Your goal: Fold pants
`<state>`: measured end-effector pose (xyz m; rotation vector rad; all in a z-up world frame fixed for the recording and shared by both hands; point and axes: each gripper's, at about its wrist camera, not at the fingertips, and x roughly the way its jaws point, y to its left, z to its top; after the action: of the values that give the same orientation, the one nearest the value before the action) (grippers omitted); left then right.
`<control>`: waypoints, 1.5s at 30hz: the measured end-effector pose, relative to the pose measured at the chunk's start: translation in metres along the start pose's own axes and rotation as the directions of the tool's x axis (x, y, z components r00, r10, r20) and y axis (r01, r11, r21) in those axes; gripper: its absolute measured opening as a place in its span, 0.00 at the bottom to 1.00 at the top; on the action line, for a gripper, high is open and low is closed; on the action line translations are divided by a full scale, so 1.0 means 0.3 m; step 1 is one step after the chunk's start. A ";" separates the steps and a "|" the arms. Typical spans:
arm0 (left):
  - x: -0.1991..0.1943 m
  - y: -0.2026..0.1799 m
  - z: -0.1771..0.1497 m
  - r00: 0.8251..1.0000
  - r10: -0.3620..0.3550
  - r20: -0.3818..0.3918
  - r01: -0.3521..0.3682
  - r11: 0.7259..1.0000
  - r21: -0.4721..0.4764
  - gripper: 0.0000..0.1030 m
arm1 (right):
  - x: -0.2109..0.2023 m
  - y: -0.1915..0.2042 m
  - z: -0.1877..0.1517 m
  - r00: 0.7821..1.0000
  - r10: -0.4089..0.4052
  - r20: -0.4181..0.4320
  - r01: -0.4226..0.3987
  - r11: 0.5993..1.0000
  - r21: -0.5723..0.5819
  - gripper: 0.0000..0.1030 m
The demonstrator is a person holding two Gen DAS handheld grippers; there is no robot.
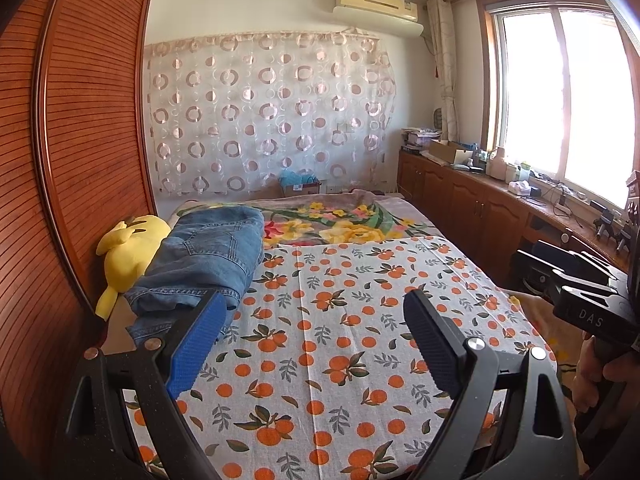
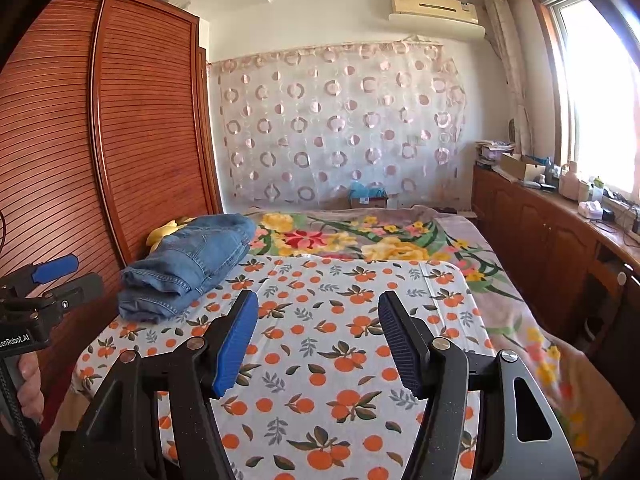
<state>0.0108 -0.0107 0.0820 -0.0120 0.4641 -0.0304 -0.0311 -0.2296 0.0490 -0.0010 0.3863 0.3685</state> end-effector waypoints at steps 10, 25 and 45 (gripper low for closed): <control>0.000 -0.014 0.004 1.000 0.001 0.006 -0.001 1.000 0.000 0.88 | 0.001 -0.002 -0.001 1.000 -0.002 0.000 0.002 1.000 0.001 0.63; -0.007 -0.031 0.012 1.000 0.000 0.009 0.000 1.000 0.000 0.88 | 0.001 -0.001 -0.001 1.000 -0.004 0.001 0.004 1.000 0.003 0.63; -0.010 -0.036 0.012 1.000 -0.002 0.010 0.002 1.000 0.000 0.88 | -0.021 0.007 -0.002 1.000 -0.014 0.007 0.014 1.000 0.003 0.63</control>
<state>0.0093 -0.0213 0.0868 -0.0127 0.4540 -0.0324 -0.0376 -0.2298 0.0511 0.0004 0.3796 0.3541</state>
